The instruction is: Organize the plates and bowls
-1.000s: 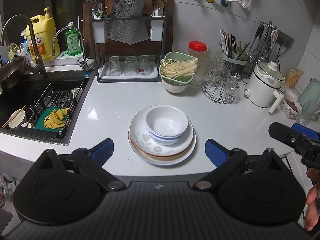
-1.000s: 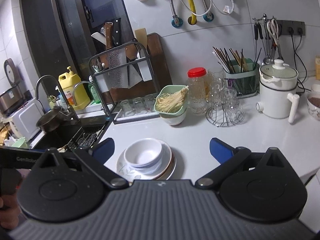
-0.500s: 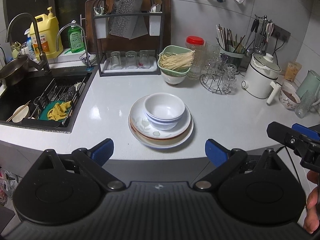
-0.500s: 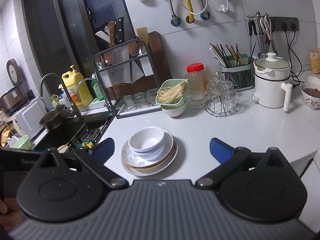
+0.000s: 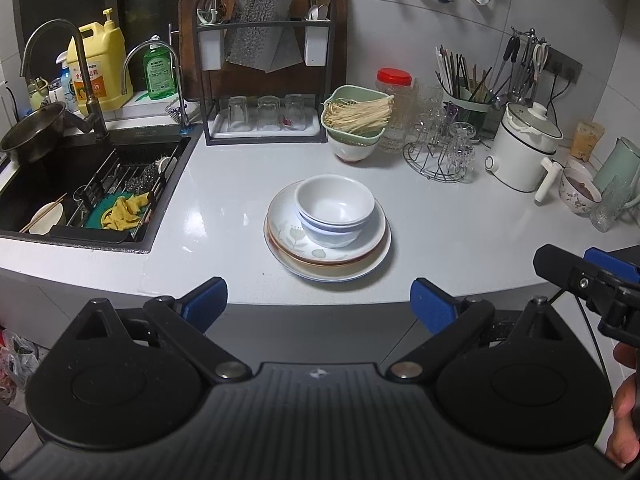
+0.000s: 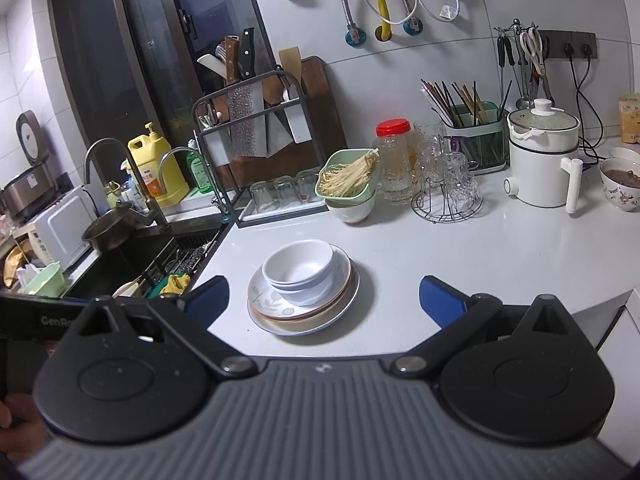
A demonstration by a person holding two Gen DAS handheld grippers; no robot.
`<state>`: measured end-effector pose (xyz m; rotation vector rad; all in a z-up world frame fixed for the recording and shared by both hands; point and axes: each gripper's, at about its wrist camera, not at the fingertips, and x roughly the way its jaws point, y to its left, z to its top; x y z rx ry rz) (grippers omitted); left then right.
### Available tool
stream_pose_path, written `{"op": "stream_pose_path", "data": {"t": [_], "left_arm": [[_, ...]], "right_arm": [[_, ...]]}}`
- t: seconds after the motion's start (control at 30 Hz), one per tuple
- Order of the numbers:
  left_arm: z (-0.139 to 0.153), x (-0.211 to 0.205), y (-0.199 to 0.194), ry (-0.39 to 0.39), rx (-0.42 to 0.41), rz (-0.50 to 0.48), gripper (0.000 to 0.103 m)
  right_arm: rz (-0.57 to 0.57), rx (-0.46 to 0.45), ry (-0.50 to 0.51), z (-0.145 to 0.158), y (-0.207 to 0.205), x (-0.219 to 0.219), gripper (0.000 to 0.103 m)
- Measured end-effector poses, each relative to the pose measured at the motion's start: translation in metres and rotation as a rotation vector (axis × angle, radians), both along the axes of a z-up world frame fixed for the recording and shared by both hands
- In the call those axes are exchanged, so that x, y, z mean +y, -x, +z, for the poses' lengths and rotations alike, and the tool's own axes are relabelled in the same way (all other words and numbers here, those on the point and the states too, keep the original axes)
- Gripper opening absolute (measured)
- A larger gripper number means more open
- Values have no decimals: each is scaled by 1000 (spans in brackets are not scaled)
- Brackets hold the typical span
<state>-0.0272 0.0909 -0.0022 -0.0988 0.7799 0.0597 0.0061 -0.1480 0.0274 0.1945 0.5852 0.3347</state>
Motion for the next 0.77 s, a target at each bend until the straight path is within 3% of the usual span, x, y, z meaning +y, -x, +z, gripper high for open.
{"op": "stream_pose_path", "data": {"t": [0.77], "left_arm": [[-5,11,11,34,5,17,101]], "right_arm": [[-13,15,16,-1,3,4,103]]}}
